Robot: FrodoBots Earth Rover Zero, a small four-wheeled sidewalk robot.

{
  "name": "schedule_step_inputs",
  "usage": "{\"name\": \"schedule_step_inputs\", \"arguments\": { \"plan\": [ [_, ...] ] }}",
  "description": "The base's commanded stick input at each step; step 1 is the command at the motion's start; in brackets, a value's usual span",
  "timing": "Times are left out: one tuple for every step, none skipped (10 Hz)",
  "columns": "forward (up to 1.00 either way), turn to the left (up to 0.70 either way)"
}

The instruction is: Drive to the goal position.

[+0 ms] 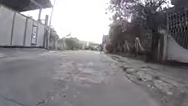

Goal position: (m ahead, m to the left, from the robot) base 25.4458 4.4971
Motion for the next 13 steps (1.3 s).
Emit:
{"name": "schedule_step_inputs", "arguments": {
  "plan": [
    [1.0,0.01],
    [1.0,0.01],
    [1.0,0.01],
    [1.0,0.01],
    [1.0,0.01],
    [1.0,0.01],
    [1.0,0.01],
    [1.0,0.01],
    [1.0,-0.39],
    [1.0,-0.39],
    [1.0,-0.15],
    [1.0,-0.02],
    [1.0,0.0]
  ]
}}
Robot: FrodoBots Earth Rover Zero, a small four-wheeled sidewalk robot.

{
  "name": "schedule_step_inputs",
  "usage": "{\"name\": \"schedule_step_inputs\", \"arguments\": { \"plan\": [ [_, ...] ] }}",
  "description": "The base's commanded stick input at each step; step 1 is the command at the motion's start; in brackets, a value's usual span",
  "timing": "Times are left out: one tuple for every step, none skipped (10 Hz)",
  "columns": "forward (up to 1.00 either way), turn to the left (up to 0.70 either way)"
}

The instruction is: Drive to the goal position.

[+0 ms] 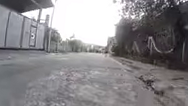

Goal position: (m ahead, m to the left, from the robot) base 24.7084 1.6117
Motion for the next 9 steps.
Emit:
{"name": "schedule_step_inputs", "arguments": {
  "plan": [
    [1.0,0.01],
    [1.0,0.01],
    [1.0,0.01],
    [1.0,0.01],
    [1.0,0.01],
    [1.0,0.01],
    [1.0,-0.23],
    [1.0,-0.39],
    [1.0,-0.39]
  ]
}}
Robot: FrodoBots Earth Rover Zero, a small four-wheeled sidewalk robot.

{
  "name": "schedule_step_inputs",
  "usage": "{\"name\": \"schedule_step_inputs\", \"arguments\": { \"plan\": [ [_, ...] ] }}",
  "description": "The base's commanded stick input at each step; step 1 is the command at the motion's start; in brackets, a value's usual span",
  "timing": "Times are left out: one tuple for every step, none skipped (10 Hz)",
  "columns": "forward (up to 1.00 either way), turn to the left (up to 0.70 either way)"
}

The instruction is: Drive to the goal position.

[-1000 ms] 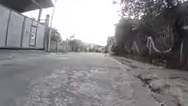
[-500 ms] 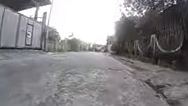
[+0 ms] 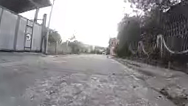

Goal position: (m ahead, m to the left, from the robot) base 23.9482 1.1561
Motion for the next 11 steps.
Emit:
{"name": "schedule_step_inputs", "arguments": {
  "plan": [
    [1.0,-0.39],
    [1.0,-0.39],
    [1.0,-0.39],
    [1.0,-0.14],
    [1.0,0.01],
    [1.0,0.01],
    [1.0,0.01],
    [1.0,0.01],
    [1.0,0.01],
    [1.0,0.01],
    [1.0,0.01]
  ]
}}
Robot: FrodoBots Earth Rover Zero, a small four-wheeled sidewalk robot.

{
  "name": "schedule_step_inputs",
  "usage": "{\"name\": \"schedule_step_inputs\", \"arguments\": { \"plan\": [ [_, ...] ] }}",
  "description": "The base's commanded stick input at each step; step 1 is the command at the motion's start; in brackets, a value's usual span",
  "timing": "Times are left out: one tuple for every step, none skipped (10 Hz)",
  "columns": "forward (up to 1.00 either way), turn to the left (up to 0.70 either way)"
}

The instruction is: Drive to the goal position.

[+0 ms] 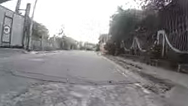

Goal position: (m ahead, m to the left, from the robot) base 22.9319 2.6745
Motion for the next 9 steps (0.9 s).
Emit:
{"name": "schedule_step_inputs", "arguments": {
  "plan": [
    [1.0,0.01],
    [1.0,0.01],
    [1.0,0.01],
    [1.0,0.01],
    [1.0,0.01],
    [1.0,0.01],
    [1.0,0.01],
    [1.0,0.01],
    [1.0,0.01]
  ]
}}
